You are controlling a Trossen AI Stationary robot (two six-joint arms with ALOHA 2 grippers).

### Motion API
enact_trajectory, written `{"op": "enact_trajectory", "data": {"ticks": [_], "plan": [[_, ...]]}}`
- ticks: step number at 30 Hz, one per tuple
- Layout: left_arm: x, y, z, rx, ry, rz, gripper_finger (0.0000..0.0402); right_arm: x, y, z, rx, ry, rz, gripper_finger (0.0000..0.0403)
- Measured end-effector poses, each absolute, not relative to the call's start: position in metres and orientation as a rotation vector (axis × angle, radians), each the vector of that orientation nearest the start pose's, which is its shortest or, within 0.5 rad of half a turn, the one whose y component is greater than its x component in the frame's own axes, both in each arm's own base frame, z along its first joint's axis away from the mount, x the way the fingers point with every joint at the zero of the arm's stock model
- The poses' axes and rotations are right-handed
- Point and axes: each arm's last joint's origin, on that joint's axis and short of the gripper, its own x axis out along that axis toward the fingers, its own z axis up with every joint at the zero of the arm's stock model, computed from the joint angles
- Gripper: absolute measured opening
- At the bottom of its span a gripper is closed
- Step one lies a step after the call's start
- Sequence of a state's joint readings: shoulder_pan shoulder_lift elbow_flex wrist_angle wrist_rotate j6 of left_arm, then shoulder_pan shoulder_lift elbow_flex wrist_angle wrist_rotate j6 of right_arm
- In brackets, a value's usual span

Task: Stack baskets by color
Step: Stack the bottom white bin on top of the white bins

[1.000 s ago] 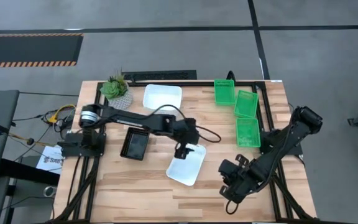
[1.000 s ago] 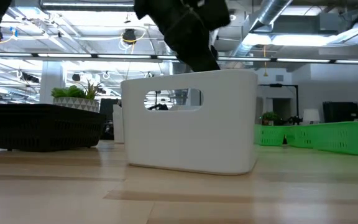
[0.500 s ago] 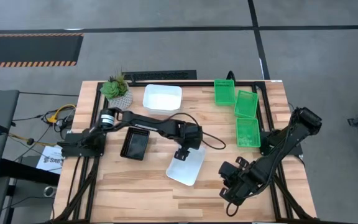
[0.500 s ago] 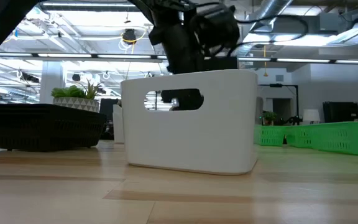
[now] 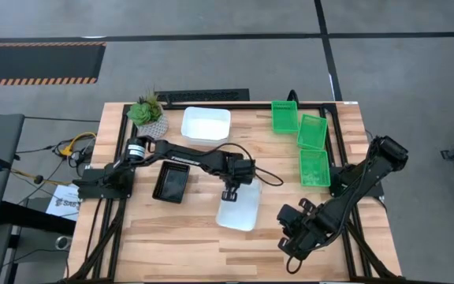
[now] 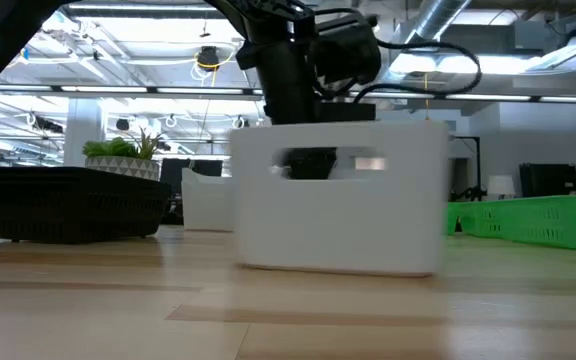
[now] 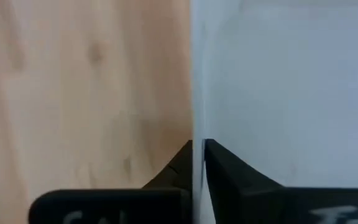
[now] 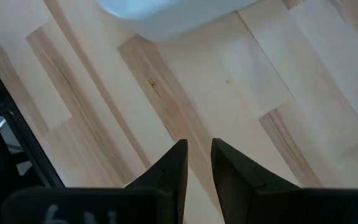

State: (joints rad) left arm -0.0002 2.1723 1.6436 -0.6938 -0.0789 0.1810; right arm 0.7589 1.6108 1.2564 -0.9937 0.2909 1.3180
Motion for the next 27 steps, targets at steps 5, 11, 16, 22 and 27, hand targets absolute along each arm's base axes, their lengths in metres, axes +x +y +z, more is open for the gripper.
{"op": "enact_trajectory", "data": {"ticks": [5,11,16,22,27], "plan": [[0.436,0.014,0.178,0.080,1.220,0.141,0.0001,0.223,0.204,0.245,0.498,1.152,-0.421,0.0098],[0.409,0.030,0.232,-0.068,1.188,0.279,0.0000,0.219,0.208,0.246,0.502,1.125,-0.426,0.0097],[0.371,0.048,0.285,-0.124,1.150,0.416,0.0000,0.217,0.212,0.246,0.510,1.115,-0.421,0.0097],[0.310,0.084,0.346,-0.251,1.003,0.730,0.0000,0.215,0.213,0.246,0.524,1.094,-0.439,0.0097],[0.256,0.116,0.387,-0.427,0.773,0.996,0.0000,0.216,0.212,0.246,0.510,1.052,-0.456,0.0097]]}}
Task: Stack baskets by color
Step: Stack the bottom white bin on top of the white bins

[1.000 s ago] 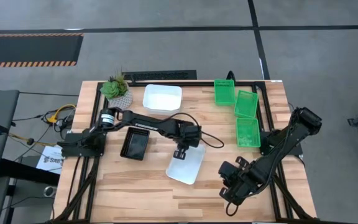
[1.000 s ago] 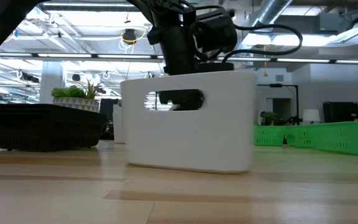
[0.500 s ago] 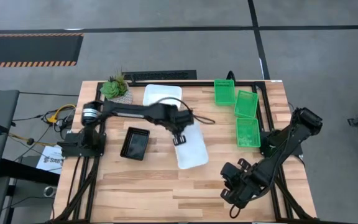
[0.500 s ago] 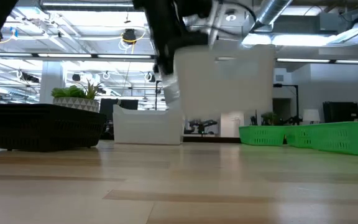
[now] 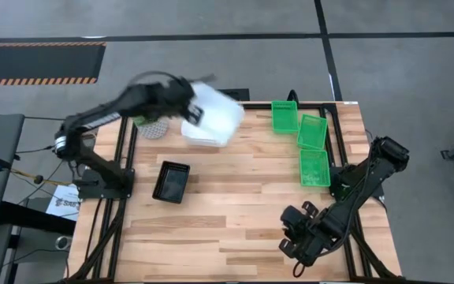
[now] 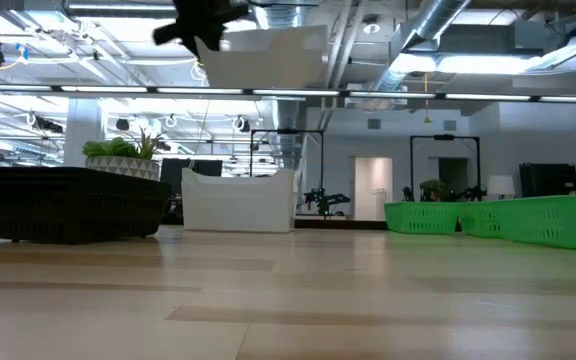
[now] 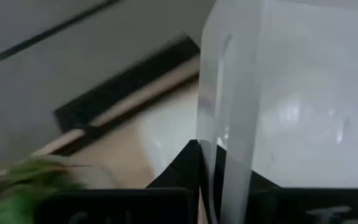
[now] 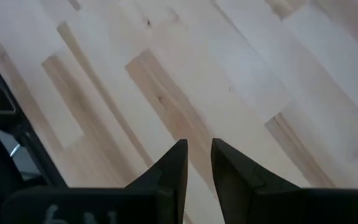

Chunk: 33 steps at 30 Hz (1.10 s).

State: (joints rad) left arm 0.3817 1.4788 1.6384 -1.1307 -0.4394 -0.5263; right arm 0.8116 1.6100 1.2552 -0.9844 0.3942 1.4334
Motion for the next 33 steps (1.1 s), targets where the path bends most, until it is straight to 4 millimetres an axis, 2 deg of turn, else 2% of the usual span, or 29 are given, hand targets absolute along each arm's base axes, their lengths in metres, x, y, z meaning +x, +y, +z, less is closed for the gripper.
{"op": "enact_trajectory", "data": {"ticks": [4,10,19,27,33], "plan": [[0.226,0.138,0.401,-0.537,0.657,1.135,0.0000,0.217,0.211,0.247,0.500,1.023,-0.467,0.0097],[0.214,0.167,0.391,-0.703,0.652,1.172,0.0000,0.219,0.209,0.247,0.504,1.018,-0.473,0.0097],[0.219,0.184,0.331,-0.835,0.675,1.167,0.0000,0.219,0.209,0.247,0.492,0.995,-0.484,0.0097],[0.224,0.179,0.282,-0.911,0.701,1.136,0.0000,0.220,0.208,0.247,0.484,0.979,-0.488,0.0097],[0.226,0.172,0.262,-0.919,0.734,1.132,0.0000,0.220,0.208,0.247,0.473,0.981,-0.481,0.0098]]}}
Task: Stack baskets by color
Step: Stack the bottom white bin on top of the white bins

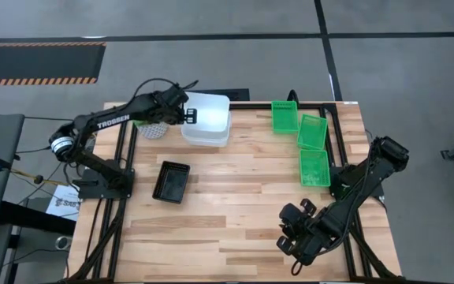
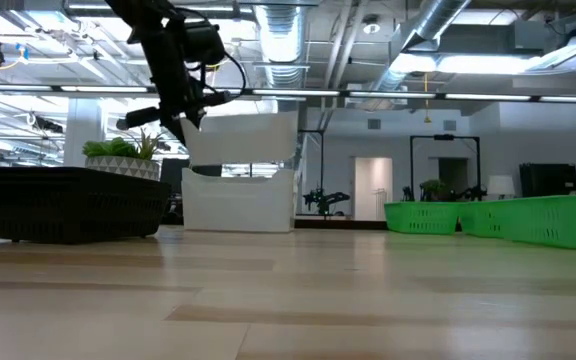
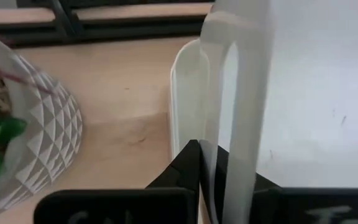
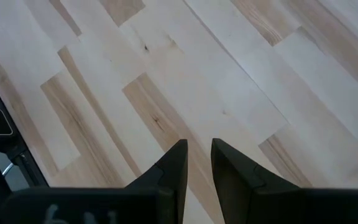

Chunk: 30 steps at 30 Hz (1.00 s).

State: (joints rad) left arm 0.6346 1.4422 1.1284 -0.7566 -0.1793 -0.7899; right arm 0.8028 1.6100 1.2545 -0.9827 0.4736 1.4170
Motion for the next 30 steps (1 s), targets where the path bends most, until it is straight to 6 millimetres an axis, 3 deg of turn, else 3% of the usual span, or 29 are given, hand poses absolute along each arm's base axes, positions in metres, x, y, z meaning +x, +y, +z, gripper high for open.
{"op": "enact_trajectory", "data": {"ticks": [30], "plan": [[0.2247,0.1691,0.2560,-0.897,0.752,1.167,0.0000,0.2197,0.2085,0.2473,0.471,0.981,-0.479,0.0098]]}}
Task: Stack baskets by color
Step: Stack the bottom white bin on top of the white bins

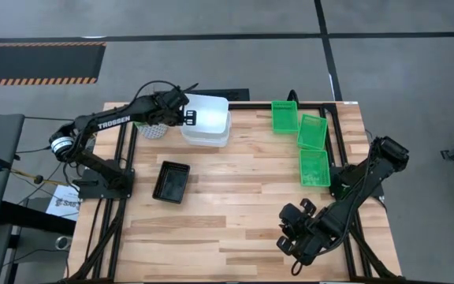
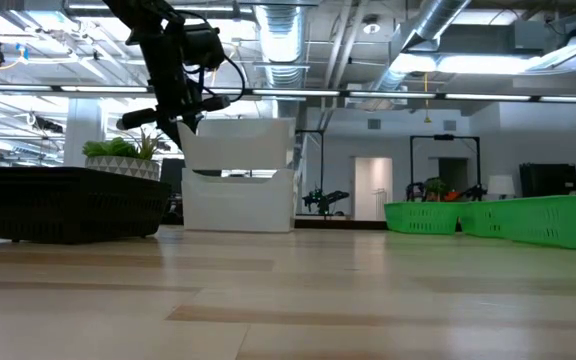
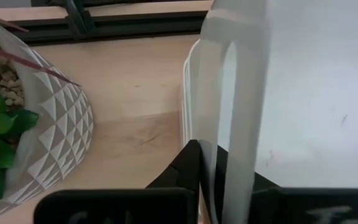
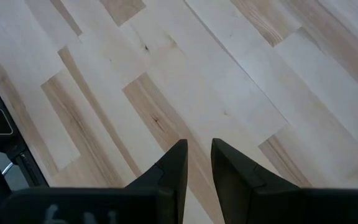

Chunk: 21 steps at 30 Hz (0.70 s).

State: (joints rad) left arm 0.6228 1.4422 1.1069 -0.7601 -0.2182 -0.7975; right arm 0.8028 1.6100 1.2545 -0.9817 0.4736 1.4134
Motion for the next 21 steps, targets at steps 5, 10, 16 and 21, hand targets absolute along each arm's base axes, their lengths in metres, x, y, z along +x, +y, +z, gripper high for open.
{"op": "enact_trajectory", "data": {"ticks": [5,10,16,21], "plan": [[0.225,0.168,0.256,-0.895,0.752,1.164,0.0000,0.220,0.208,0.247,0.471,0.981,-0.479,0.0098],[0.231,0.169,0.249,-0.881,0.777,1.165,0.0000,0.220,0.208,0.247,0.472,0.981,-0.479,0.0098],[0.241,0.170,0.235,-0.895,0.831,1.136,0.0000,0.219,0.209,0.247,0.473,0.980,-0.474,0.0098],[0.242,0.171,0.233,-0.906,0.834,1.146,0.0000,0.219,0.210,0.247,0.472,0.981,-0.474,0.0098]]}}
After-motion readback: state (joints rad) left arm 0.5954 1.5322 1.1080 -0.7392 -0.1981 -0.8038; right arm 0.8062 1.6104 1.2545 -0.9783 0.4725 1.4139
